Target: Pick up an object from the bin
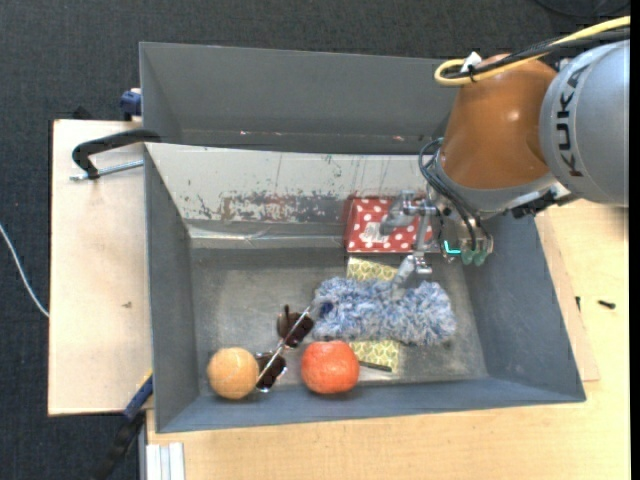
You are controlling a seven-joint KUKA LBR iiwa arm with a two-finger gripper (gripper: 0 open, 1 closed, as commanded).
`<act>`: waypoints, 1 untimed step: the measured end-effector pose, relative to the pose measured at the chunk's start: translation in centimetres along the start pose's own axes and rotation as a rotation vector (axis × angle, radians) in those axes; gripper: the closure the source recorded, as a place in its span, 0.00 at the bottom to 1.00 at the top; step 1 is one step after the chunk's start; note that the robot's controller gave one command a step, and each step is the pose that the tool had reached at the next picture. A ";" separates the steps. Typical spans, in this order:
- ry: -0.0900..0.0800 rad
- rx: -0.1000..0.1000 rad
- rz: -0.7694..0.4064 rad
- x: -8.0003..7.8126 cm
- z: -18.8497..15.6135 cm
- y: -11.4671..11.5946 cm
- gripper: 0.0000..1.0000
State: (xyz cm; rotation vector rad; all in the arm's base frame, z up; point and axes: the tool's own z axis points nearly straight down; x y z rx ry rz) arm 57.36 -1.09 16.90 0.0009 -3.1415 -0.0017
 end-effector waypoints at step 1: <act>-0.001 0.000 0.000 0.0 0.0 0.0 0.00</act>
Offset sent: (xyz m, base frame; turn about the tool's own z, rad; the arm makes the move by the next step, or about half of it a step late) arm -0.0188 0.0395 -0.0990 0.0154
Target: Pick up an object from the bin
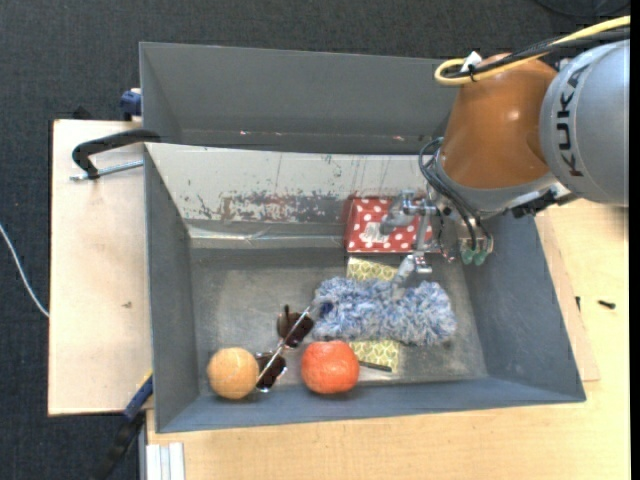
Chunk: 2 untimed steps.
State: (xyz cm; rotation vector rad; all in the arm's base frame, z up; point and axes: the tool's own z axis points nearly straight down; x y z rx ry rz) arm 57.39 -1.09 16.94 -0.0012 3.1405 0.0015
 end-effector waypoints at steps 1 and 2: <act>-0.004 0.000 0.012 1.1 6.4 2.6 0.00; -0.001 -0.002 0.029 1.8 9.2 3.1 0.00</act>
Offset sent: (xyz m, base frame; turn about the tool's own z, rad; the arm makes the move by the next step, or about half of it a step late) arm -0.0215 0.0296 -0.0994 0.0299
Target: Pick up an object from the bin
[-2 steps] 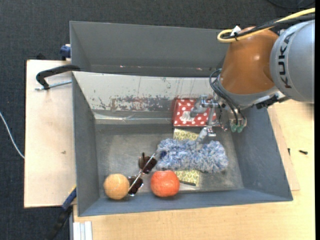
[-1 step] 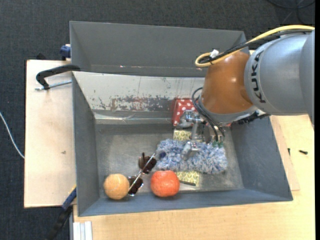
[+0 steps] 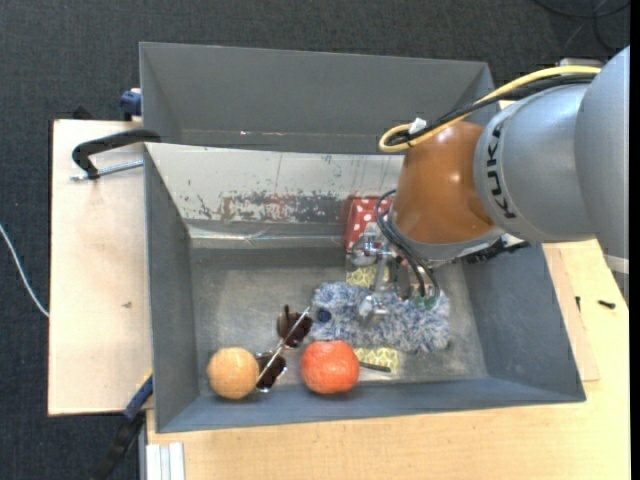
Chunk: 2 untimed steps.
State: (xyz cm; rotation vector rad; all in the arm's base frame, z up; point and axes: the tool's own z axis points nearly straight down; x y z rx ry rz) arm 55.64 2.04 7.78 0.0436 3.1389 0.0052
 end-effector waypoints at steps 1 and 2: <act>0.001 -0.002 0.026 0.0 0.0 -0.2 0.00; 0.002 0.001 0.003 -0.1 -0.2 0.0 0.00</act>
Offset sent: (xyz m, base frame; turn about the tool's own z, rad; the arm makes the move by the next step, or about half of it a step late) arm 0.0000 0.0000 0.0000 0.0000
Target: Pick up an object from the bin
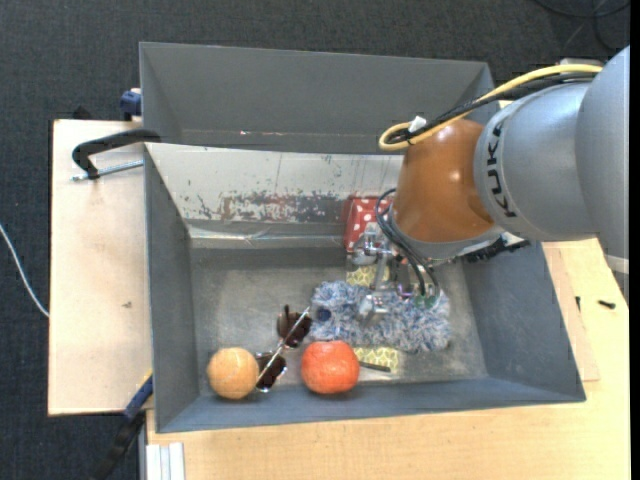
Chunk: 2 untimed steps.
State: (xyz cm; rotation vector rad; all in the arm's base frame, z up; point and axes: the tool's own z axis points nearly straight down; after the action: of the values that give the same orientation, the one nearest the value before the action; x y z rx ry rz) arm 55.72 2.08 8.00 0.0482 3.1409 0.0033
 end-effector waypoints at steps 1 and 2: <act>0.001 0.000 0.002 0.0 -0.5 0.4 1.00; 0.001 0.000 0.002 0.0 -0.5 0.3 1.00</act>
Offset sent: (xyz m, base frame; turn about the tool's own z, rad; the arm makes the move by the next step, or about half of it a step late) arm 0.0000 0.0000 0.0000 0.0000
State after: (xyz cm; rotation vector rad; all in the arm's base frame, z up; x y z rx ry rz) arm 55.72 2.43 8.48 0.0519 3.1416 0.0029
